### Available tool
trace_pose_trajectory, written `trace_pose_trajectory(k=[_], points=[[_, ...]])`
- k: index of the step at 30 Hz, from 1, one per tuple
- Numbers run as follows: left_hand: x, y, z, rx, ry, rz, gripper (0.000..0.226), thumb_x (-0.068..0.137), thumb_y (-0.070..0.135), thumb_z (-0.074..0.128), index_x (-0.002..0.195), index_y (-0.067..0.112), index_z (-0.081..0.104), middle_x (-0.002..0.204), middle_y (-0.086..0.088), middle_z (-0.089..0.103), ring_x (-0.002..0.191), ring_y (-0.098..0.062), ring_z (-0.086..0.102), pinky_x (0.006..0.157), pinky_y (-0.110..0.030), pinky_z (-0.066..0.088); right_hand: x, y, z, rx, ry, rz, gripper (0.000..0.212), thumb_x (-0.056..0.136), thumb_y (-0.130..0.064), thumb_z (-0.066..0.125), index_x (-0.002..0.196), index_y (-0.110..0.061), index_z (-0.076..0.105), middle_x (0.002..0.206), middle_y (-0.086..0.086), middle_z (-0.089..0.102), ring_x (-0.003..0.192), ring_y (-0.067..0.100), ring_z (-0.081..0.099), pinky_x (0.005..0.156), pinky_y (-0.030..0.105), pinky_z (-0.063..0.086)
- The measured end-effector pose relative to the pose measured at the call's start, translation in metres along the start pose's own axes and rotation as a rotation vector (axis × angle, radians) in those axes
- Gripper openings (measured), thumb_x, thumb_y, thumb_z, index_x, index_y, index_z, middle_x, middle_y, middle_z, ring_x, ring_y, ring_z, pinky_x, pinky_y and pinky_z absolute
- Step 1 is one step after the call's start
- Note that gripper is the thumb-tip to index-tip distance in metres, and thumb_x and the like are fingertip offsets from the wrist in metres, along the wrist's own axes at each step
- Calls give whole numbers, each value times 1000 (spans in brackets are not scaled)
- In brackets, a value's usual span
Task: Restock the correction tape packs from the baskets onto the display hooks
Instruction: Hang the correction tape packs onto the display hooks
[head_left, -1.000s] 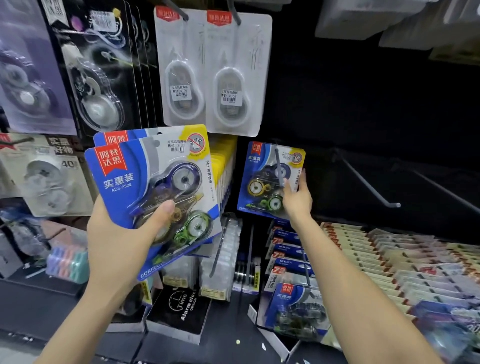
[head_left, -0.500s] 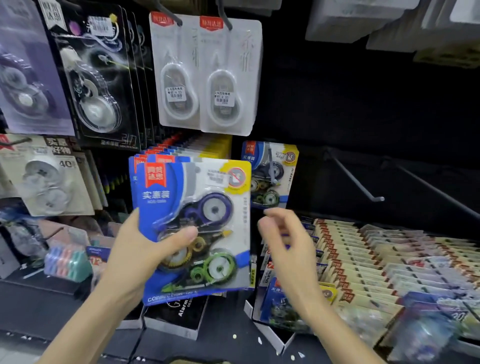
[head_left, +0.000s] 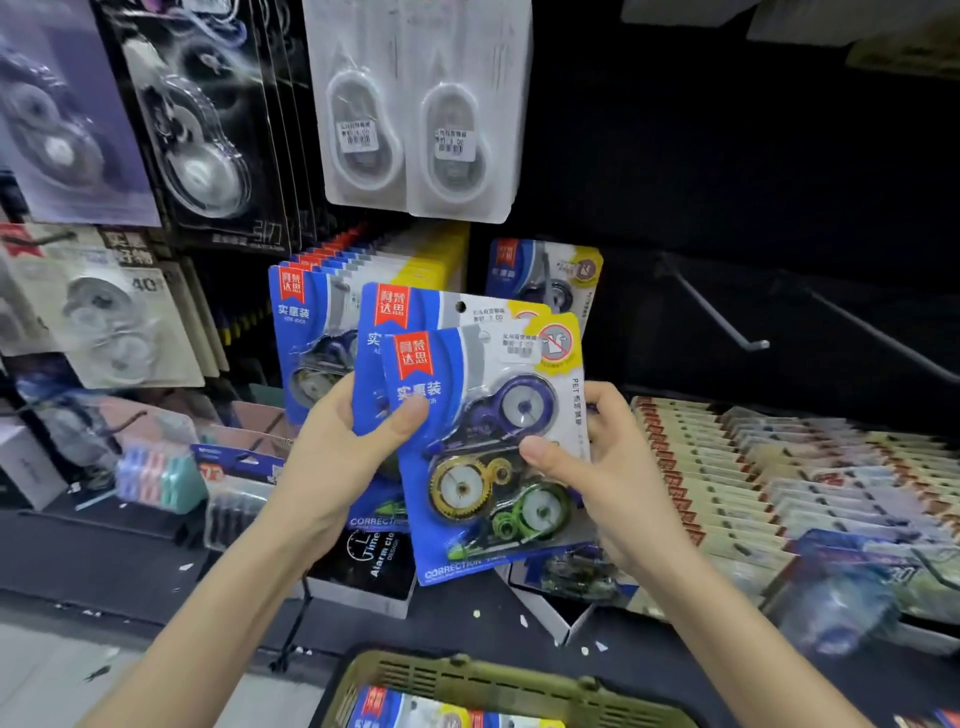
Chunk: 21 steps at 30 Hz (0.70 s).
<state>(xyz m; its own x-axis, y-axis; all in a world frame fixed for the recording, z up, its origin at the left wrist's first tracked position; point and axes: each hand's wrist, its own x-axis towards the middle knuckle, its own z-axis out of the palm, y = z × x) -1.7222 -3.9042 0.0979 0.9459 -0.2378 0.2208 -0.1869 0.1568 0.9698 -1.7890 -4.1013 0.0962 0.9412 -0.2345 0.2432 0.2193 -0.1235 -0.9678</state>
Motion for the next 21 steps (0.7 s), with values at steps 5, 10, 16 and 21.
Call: trace_pose_trajectory(k=[5, 10, 16, 21], points=[[-6, -4, -3, 103, -35, 15, 45, 67, 28, 84, 107, 31, 65, 104, 11, 75, 99, -12, 71, 85, -35, 55, -12, 9, -16, 82, 70, 4, 48, 68, -18, 75, 113, -22, 57, 104, -2, 75, 93, 15, 72, 71, 26, 57], [-2, -3, -13, 143, 176, 88, 34, 67, 38, 74, 100, 35, 65, 96, 17, 75, 91, -5, 70, 82, -29, 51, -11, 8, -36, -37, 222, -67, 46, 75, -4, 77, 113, -24, 60, 105, -6, 74, 96, 15, 71, 77, 34, 59], [7, -3, -28, 116, 394, 196, 25, 83, 19, 76, 96, 37, 65, 99, 13, 73, 94, -11, 68, 91, -39, 53, -3, -2, -35, -166, 255, -192, 45, 81, -3, 76, 112, -31, 59, 107, -10, 71, 98, 7, 69, 83, 26, 56], [6, -3, -32, 121, 414, 227, 26, 85, 14, 74, 92, 37, 65, 94, 14, 73, 90, -9, 68, 92, -43, 54, 9, -5, -31, -215, 275, -223, 46, 82, -3, 75, 107, -37, 56, 100, -18, 70, 93, -1, 67, 75, 13, 52]])
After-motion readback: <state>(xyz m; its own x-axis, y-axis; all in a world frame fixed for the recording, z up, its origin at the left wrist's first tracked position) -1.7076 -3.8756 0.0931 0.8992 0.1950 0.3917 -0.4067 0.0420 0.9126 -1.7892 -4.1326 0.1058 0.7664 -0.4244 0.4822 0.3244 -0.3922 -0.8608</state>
